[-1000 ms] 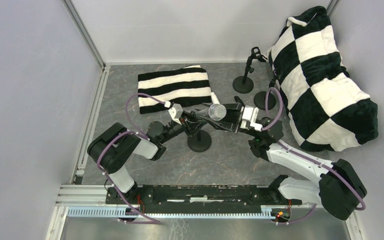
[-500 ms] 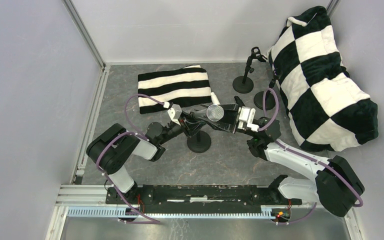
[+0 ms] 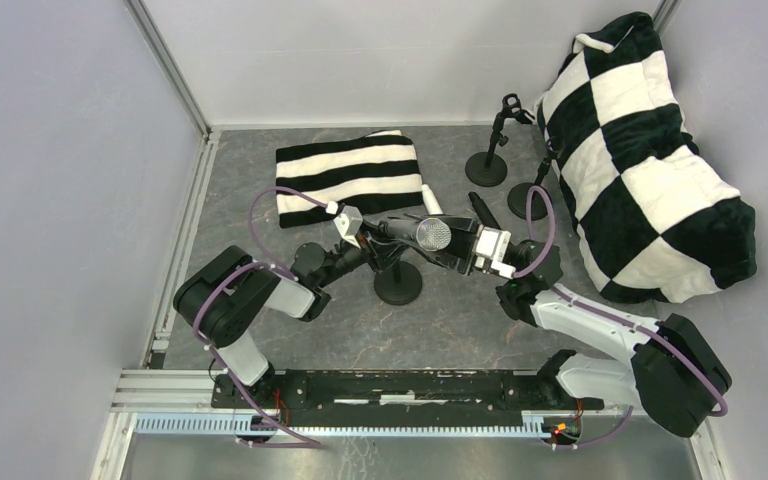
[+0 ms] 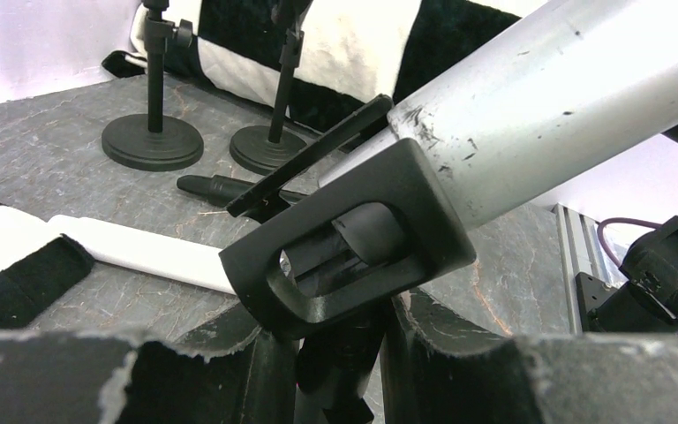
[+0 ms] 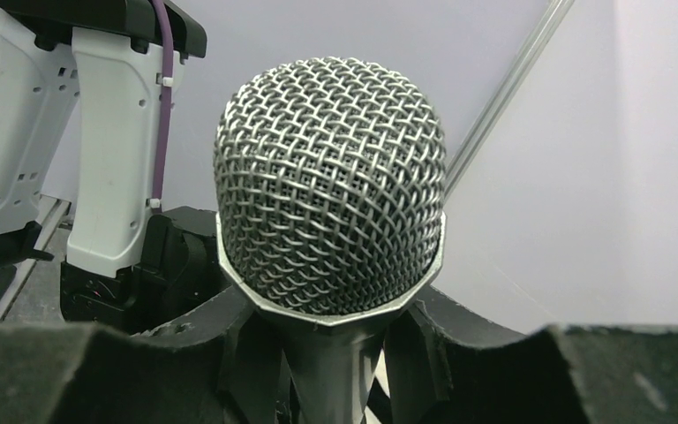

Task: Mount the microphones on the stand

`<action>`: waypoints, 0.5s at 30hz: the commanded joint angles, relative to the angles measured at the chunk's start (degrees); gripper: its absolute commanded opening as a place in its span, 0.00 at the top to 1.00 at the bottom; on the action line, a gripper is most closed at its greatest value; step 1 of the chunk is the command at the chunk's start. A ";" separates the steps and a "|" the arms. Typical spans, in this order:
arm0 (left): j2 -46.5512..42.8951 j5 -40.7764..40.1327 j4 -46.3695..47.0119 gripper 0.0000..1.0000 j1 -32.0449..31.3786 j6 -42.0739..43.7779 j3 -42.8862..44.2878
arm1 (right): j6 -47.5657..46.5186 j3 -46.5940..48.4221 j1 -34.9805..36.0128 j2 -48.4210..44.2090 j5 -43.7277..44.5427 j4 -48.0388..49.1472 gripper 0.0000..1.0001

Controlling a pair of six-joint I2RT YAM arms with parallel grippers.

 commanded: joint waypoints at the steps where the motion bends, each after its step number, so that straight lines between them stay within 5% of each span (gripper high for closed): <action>1: -0.63 3.40 11.54 0.98 -1.57 -2.33 -1.46 | -3.44 -1.54 -1.12 2.76 1.18 -11.38 1.00; 15: -2.06 3.77 7.51 0.98 -3.09 0.92 -0.50 | -4.51 0.22 -3.26 8.76 0.75 -16.83 1.00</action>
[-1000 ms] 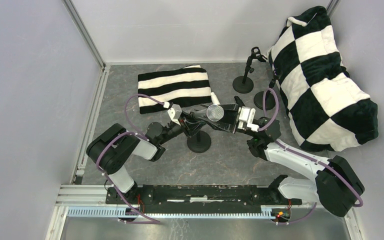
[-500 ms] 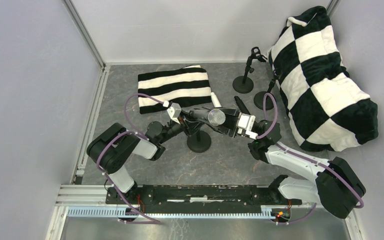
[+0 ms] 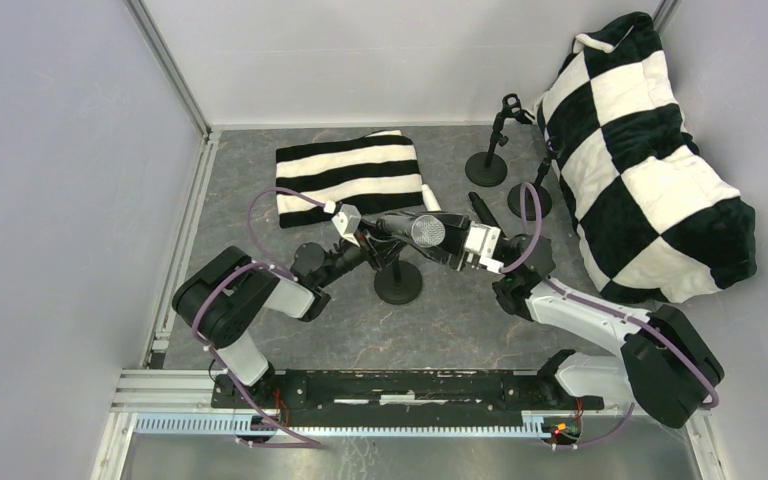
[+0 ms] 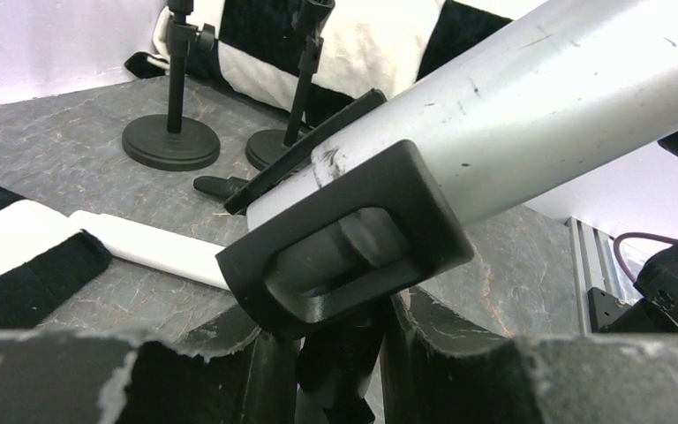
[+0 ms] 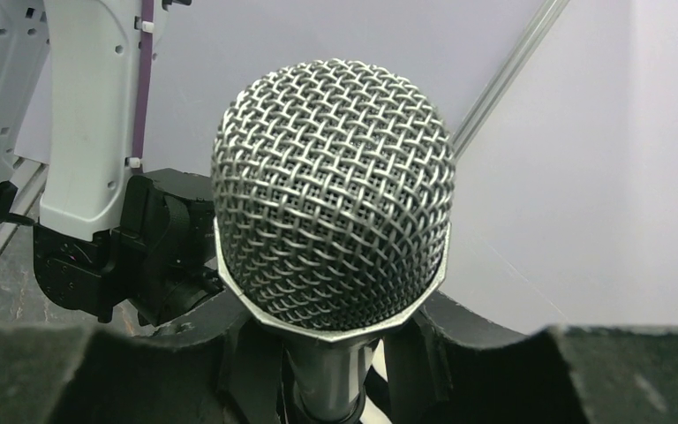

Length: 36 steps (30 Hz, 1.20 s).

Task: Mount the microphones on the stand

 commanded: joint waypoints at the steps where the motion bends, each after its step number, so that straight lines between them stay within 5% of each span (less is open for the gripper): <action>1: -1.65 6.01 7.88 0.98 -3.08 1.01 -0.45 | -0.29 -0.24 -2.18 5.96 1.59 -14.89 1.00; 36: -3.31 7.09 6.79 0.98 -3.70 2.17 -0.19 | -1.95 0.92 -5.19 21.77 -2.52 -16.25 1.00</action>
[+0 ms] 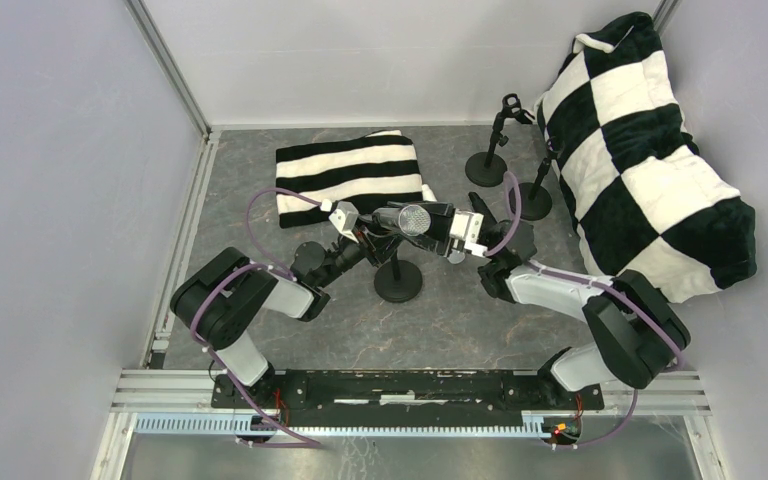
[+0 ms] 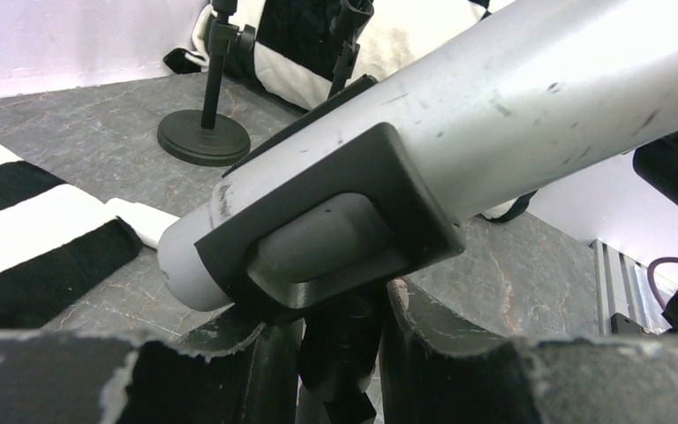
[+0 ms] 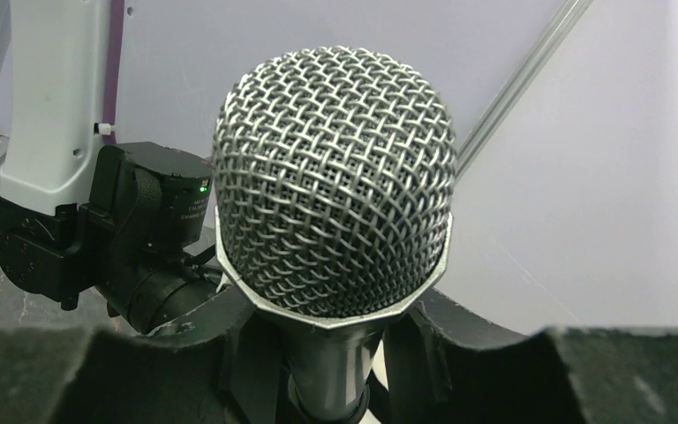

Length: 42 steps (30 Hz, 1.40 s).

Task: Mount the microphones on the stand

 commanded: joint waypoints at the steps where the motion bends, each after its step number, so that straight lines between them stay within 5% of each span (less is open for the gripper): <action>1: -2.63 12.06 8.50 0.98 -3.75 2.68 -0.17 | -3.33 -4.28 -2.94 9.08 2.28 -24.36 1.00; 36: -5.13 11.71 5.30 0.98 -3.92 3.97 -0.23 | -2.69 -3.23 -3.81 18.97 2.46 -26.08 1.00; 39: -5.29 10.98 5.26 0.98 -3.92 4.05 -0.52 | -2.04 -3.36 -3.78 17.99 2.36 -25.48 0.95; 42: -5.41 10.19 5.21 0.98 -3.92 4.24 -0.93 | -0.66 -3.91 -3.84 15.30 3.04 -23.21 0.80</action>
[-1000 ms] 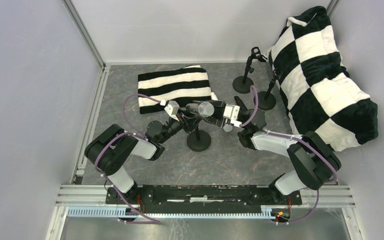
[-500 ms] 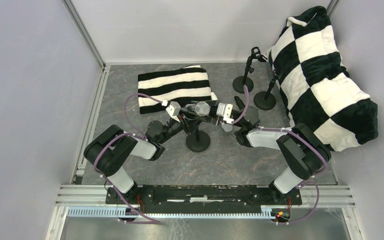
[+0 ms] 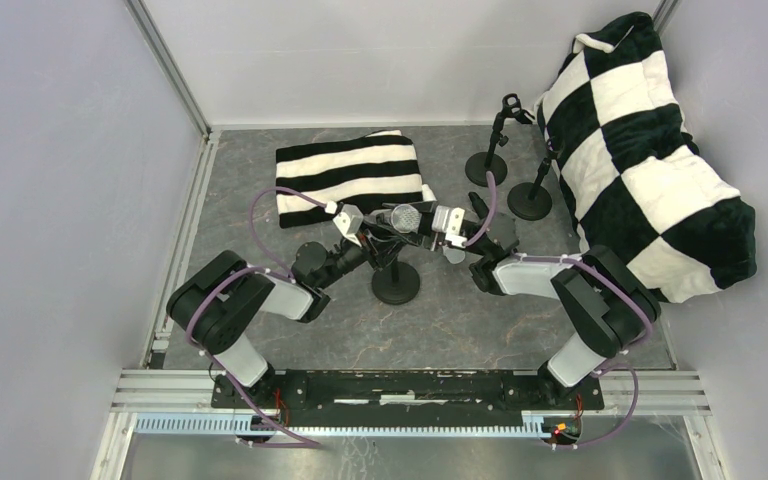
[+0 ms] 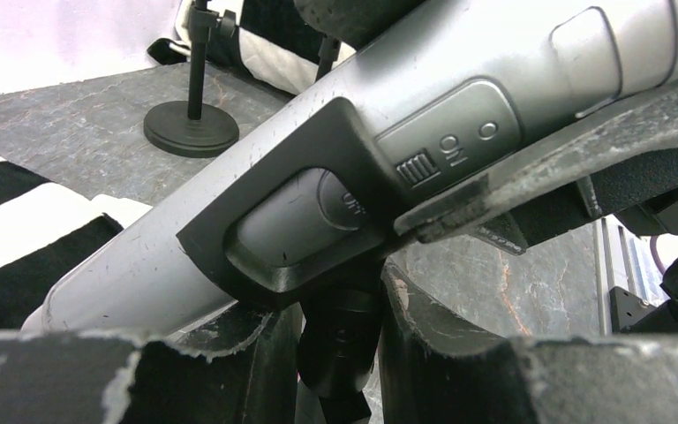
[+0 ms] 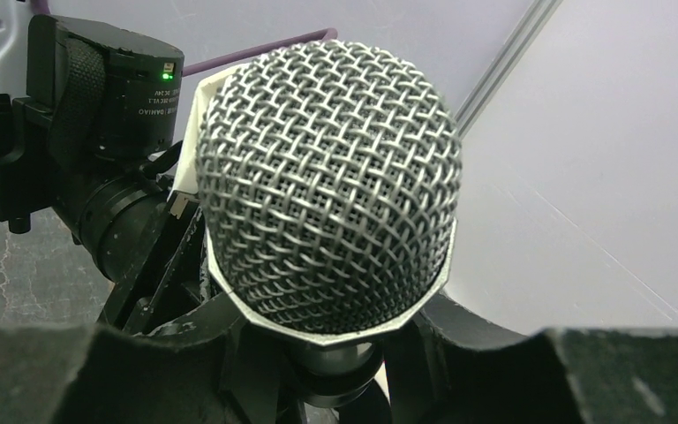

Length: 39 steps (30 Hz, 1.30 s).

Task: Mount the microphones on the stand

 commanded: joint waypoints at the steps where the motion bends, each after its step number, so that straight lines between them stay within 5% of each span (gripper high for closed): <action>1: -3.80 8.19 8.08 0.98 -3.29 2.15 -0.90 | 2.43 -5.56 -2.10 3.26 4.04 -23.50 0.74; 5: -3.89 6.80 7.53 0.98 -3.31 2.53 -1.18 | 5.93 -6.14 -2.12 -1.40 4.48 -18.97 0.46; 12: -4.43 5.75 6.70 0.98 -3.29 3.66 -2.07 | 12.14 -8.12 -2.09 -10.91 4.56 -11.94 0.31; 20: -5.59 1.66 5.79 0.98 -3.29 5.26 -3.66 | 12.90 -15.07 -2.13 -23.44 6.85 -12.71 0.28; 29: -8.67 -2.69 -0.11 0.98 -3.29 9.40 -3.68 | 11.86 -20.68 -2.11 -39.47 12.89 -23.93 0.28; 39: -12.61 -5.59 -6.82 0.98 -3.37 13.71 -3.29 | 9.50 -12.12 -2.02 -51.27 20.96 -50.29 0.26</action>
